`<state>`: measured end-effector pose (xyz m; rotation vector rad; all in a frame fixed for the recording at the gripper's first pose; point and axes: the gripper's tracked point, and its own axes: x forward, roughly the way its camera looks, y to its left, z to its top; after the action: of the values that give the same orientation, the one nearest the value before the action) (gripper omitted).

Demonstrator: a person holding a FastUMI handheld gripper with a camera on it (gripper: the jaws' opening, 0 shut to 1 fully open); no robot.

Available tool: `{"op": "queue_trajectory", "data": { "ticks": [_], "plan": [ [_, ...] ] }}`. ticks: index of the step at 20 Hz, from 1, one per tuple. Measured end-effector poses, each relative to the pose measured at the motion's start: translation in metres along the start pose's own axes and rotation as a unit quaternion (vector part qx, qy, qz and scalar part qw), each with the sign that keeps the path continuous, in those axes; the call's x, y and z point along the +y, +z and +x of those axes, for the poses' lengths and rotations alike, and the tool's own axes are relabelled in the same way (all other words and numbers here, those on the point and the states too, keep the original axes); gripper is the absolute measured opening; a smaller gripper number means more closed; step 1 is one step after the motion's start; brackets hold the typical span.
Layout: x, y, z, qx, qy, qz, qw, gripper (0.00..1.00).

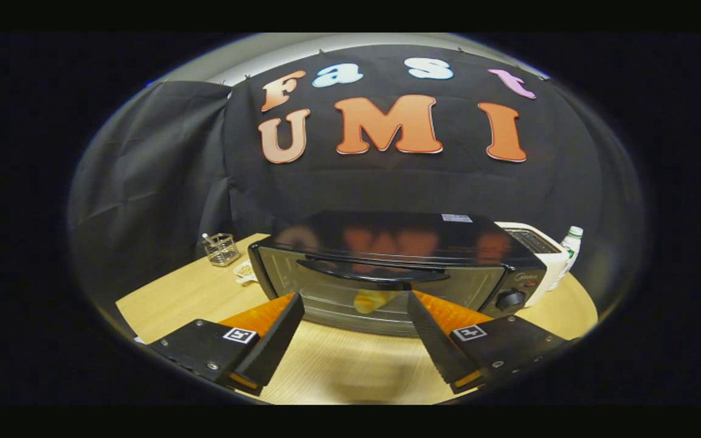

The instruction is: Open the toaster oven, put the food inside, and close the toaster oven door.

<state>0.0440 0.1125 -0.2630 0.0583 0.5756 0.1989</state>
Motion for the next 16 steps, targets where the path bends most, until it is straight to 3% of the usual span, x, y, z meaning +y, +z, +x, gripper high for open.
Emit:
{"op": "queue_trajectory", "data": {
  "ticks": [5, 13, 16],
  "plan": [
    [-0.013, 0.063, -0.053, -0.095, -0.023, -0.026, 0.995, 1.00],
    [-0.012, 0.128, -0.134, -0.203, -0.009, -0.014, 0.979, 1.00],
    [-0.028, 0.147, -0.160, -0.219, -0.043, -0.047, 0.974, 1.00]
  ]
}}
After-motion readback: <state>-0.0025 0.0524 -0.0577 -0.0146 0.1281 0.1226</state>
